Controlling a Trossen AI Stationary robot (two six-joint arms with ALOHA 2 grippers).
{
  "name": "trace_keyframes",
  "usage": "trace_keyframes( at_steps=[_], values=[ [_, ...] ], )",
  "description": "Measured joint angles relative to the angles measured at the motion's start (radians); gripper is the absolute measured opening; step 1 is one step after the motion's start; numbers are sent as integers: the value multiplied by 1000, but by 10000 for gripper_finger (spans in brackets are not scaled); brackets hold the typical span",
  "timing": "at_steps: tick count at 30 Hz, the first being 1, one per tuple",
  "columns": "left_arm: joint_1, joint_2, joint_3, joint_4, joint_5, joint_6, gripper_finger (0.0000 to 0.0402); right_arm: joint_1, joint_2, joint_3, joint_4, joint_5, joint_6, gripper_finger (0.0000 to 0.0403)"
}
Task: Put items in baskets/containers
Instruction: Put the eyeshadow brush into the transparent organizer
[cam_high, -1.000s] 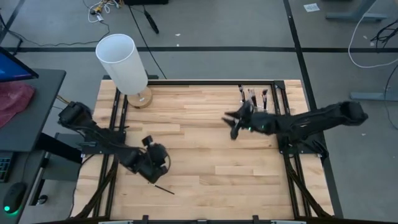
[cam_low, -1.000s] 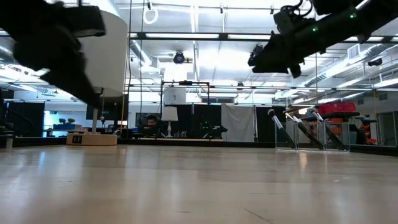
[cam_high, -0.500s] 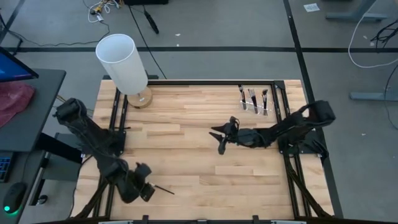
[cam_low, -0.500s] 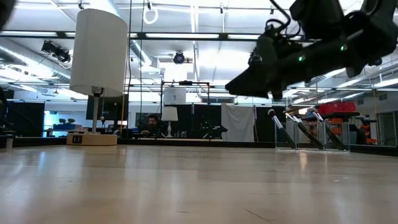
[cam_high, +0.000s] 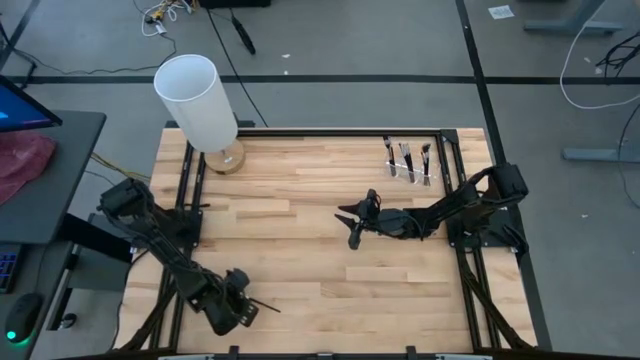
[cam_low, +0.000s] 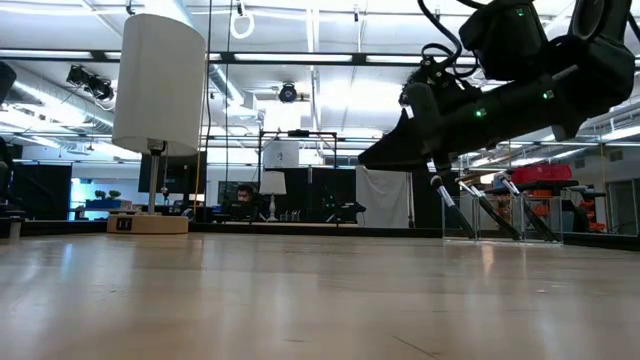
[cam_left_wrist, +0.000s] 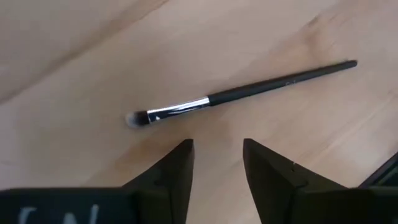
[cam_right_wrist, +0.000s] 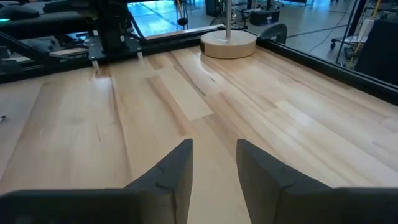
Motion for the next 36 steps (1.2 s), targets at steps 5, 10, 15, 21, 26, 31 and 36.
trace_keyframes(
  at_steps=[5, 10, 15, 21, 26, 31, 36],
  values=[
    [32, 2, 3, -81, -32, 79, 113, 0, 0, 0, 3, 0, 1, 123],
    [62, 5, 0, -167, -141, 187, 77, 0, 0, 0, 0, 0, 2, 123],
    [105, 8, -4, -195, -271, 289, 51, 0, 0, 0, -1, 0, 16, 123],
    [151, 6, -4, -193, -347, 350, 34, 0, 0, 0, -3, 0, 19, 123],
    [156, -14, -1, -143, -278, 346, 32, 0, 0, 0, -8, 0, 19, 123],
    [118, -17, 57, -72, -350, 316, 32, 0, 0, 0, -10, 0, 18, 123],
    [115, -16, 79, -24, -393, 308, 32, 0, 0, 0, -11, 0, 15, 123]
  ],
)
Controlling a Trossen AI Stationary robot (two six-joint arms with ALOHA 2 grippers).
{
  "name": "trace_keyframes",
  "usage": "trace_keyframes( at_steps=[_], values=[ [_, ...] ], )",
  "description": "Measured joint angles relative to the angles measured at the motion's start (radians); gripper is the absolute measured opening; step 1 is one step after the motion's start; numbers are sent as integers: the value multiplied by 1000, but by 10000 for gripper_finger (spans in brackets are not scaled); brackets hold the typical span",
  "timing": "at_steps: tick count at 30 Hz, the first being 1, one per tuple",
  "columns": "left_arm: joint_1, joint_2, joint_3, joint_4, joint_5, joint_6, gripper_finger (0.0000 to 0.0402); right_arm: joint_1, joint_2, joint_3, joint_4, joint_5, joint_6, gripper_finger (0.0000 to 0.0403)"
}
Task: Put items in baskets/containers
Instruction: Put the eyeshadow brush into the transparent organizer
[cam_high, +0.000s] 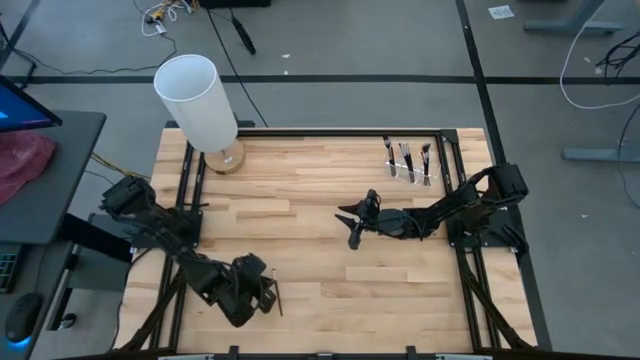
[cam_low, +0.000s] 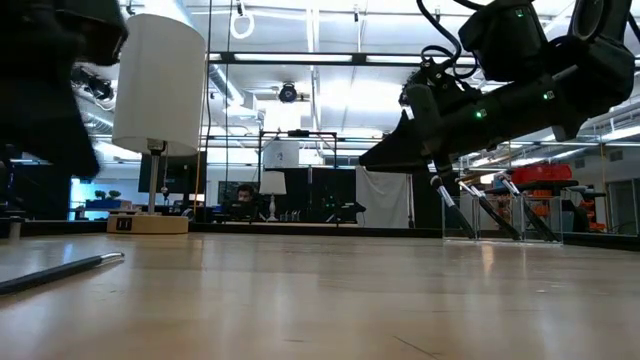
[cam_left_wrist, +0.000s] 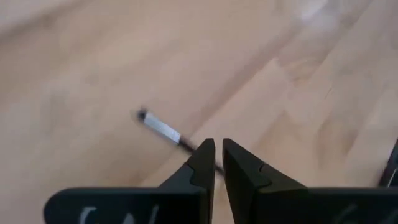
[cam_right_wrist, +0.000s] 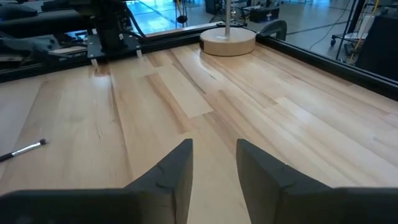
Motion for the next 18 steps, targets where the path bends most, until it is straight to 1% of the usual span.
trace_keyframes(
  at_steps=[2, 4, 7, 10, 12, 14, 16, 18],
  values=[
    [17, 0, 0, 16, -37, 57, 34, 0, 0, 0, 0, 0, -4, 123],
    [43, 0, 0, 18, -41, 107, 44, 0, 0, 0, -2, 0, -3, 123],
    [74, 0, 0, 52, 29, 181, 81, 0, 0, 0, -16, 0, 4, 123],
    [92, 0, 0, 107, 123, 242, 141, 2, 0, 0, -21, 0, 4, 123],
    [94, 0, 0, 114, 158, 236, 184, 2, 0, 0, -22, 0, 4, 123],
    [87, 6, 0, 105, 163, 179, 220, 2, 0, 0, -22, 0, 4, 123],
    [77, 29, 0, 107, 145, 120, 241, 2, 0, 0, -22, 0, 4, 123],
    [62, 70, 10, 103, 111, 73, 248, 2, 0, 0, -22, 0, 4, 123]
  ],
)
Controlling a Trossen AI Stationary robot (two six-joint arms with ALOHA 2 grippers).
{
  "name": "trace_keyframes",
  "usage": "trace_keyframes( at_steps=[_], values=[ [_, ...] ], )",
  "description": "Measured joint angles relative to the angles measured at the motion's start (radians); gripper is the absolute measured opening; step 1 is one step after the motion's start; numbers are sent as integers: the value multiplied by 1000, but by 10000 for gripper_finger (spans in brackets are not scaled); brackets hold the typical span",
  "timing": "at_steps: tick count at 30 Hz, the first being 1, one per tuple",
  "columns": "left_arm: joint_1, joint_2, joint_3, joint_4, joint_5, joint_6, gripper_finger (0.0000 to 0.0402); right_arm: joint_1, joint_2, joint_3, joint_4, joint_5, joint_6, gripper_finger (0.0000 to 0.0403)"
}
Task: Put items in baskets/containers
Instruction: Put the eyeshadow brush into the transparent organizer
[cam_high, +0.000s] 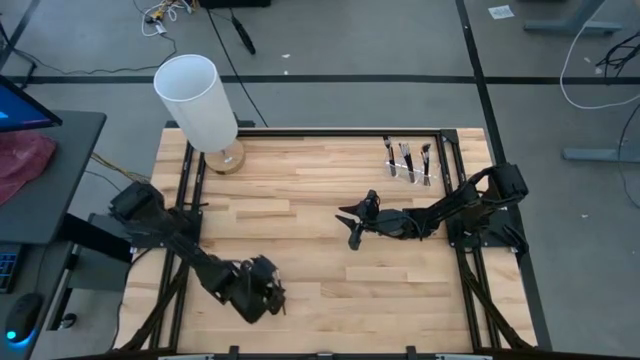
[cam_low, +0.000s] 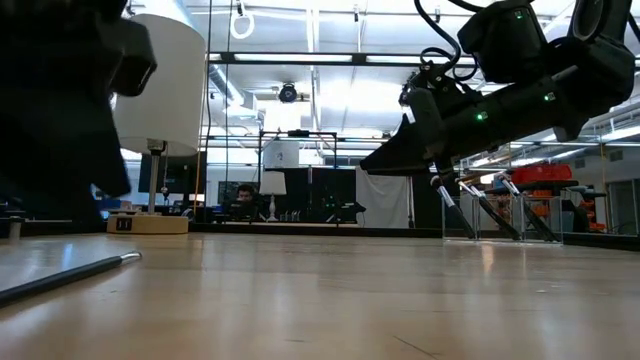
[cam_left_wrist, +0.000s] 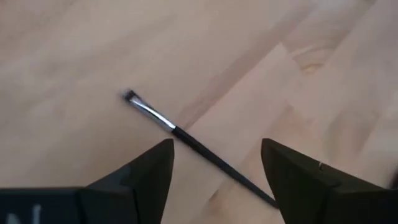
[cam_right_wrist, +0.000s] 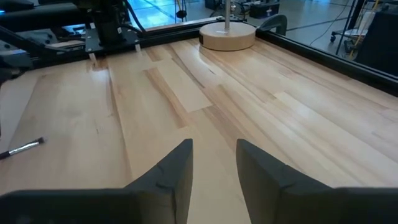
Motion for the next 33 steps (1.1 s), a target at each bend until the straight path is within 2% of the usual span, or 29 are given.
trace_keyframes(
  at_steps=[4, 10, 13, 19, 26, 30, 33],
  values=[
    [-11, 124, 103, -100, -14, -10, 242, 0, 0, 0, -8, 0, 0, 123],
    [-14, 309, 381, -501, -38, -13, 230, 0, 0, 0, -15, 0, 0, 123],
    [-28, 370, 441, -586, -43, -36, 225, 0, 0, 0, -15, 0, 0, 123],
    [-63, 380, 396, -556, -54, -103, 189, 0, 0, 0, -15, 0, 0, 123],
    [-102, 363, 294, -434, -97, -103, 85, 0, 0, 0, -14, 0, 0, 123],
    [-115, 361, 258, -421, -141, -94, 21, 0, 0, 0, -15, 0, 3, 123],
    [-120, 360, 234, -404, -173, -86, 13, 0, 0, 0, -15, 0, 12, 123]
  ],
)
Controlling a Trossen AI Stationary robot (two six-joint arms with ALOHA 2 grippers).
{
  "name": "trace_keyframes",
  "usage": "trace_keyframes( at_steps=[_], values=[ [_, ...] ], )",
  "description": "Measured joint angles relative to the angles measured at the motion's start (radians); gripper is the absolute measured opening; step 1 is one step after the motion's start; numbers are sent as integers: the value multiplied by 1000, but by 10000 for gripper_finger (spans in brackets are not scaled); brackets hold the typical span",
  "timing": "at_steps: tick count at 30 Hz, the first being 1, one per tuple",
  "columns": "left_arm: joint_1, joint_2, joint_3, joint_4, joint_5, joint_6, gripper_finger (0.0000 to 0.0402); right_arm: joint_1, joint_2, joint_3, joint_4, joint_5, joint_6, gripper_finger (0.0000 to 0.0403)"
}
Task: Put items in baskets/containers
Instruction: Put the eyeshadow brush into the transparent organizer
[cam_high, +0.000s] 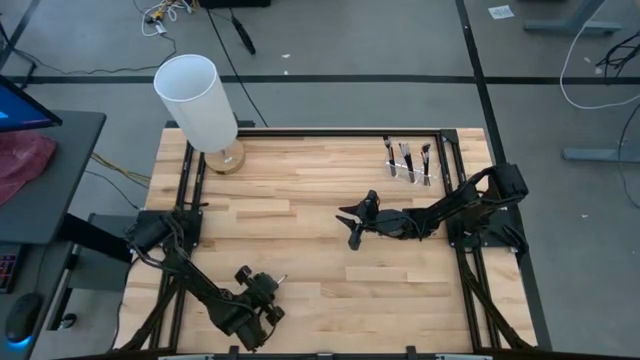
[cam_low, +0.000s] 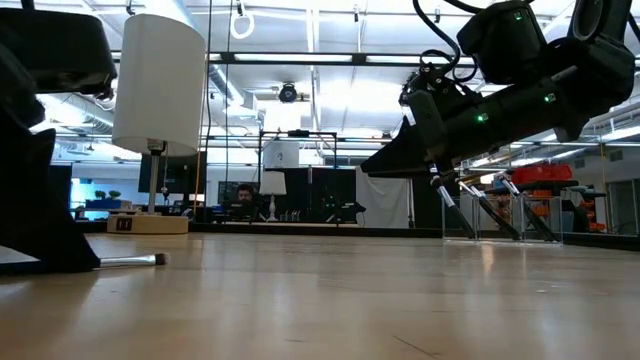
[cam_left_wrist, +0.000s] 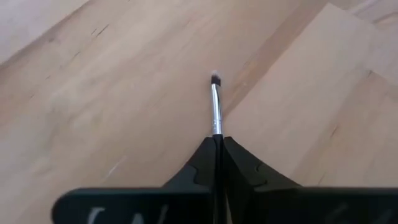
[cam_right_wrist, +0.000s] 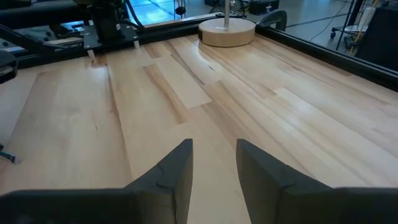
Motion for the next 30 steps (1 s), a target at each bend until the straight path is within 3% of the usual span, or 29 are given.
trace_keyframes(
  at_steps=[8, 14, 19, 30],
  values=[
    [-10, -25, -64, 97, -59, 45, 11, 0, 0, 0, 1, 0, 14, 123],
    [-23, -174, -257, 280, -60, 4, 10, 2, 0, 0, 2, -4, 33, 123],
    [2, -287, -396, 439, -60, 118, 10, 8, 0, 0, 6, -3, 40, 123],
    [77, -313, -417, 430, -198, 276, 9, 35, 0, 0, 8, -3, 40, 123]
  ],
)
